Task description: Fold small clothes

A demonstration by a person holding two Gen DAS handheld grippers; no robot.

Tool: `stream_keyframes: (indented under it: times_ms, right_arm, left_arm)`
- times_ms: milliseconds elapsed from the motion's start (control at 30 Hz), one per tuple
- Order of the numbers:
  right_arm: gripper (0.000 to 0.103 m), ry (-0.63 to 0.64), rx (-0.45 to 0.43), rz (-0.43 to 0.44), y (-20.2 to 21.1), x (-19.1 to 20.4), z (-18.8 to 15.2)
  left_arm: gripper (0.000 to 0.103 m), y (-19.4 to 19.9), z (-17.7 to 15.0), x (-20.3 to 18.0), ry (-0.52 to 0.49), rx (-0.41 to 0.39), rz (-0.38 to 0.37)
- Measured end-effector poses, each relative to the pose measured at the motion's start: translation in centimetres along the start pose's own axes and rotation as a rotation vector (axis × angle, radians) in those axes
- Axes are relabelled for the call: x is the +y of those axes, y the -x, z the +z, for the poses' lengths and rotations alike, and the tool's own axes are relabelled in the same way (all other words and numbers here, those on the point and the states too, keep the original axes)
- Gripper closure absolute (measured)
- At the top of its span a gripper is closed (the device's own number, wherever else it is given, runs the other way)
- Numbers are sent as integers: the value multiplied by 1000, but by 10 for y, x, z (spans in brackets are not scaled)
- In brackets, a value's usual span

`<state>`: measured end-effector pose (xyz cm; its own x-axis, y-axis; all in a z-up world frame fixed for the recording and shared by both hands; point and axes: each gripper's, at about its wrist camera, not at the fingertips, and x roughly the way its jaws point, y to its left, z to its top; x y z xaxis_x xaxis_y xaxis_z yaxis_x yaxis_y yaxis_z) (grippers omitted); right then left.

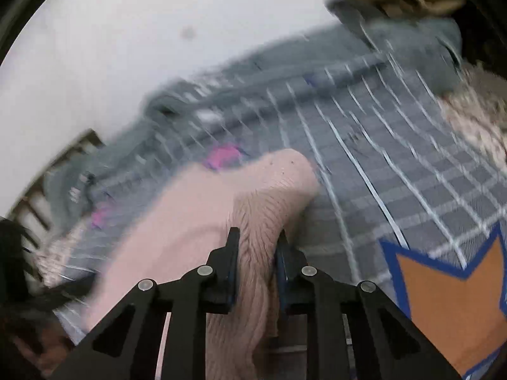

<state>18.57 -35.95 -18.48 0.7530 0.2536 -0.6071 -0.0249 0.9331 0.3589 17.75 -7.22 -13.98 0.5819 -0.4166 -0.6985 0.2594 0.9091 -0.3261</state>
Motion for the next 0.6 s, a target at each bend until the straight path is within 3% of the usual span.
stream_keyframes:
  times_ms: [67, 133, 267, 333, 433, 600]
  right_arm:
    - [65, 29, -13, -17, 7, 4, 1]
    - [61, 49, -20, -34, 21, 10, 7]
    - [61, 83, -93, -49, 50, 26, -1]
    - [68, 133, -76, -75, 44, 32, -10]
    - [70, 116, -9, -116, 30, 20, -26]
    - [70, 98, 21, -126, 44, 5, -43]
  left_arm:
    - [44, -2, -1, -3, -10, 9, 17]
    - [44, -1, -1, -5, -13, 9, 17]
    - [44, 2, -3, -8, 2, 2, 8]
    - [44, -6, -6, -12, -10, 40, 38]
    - [42, -16, -15, -18, -29, 100, 81]
    - [43, -7, -22, -20, -37, 93, 87]
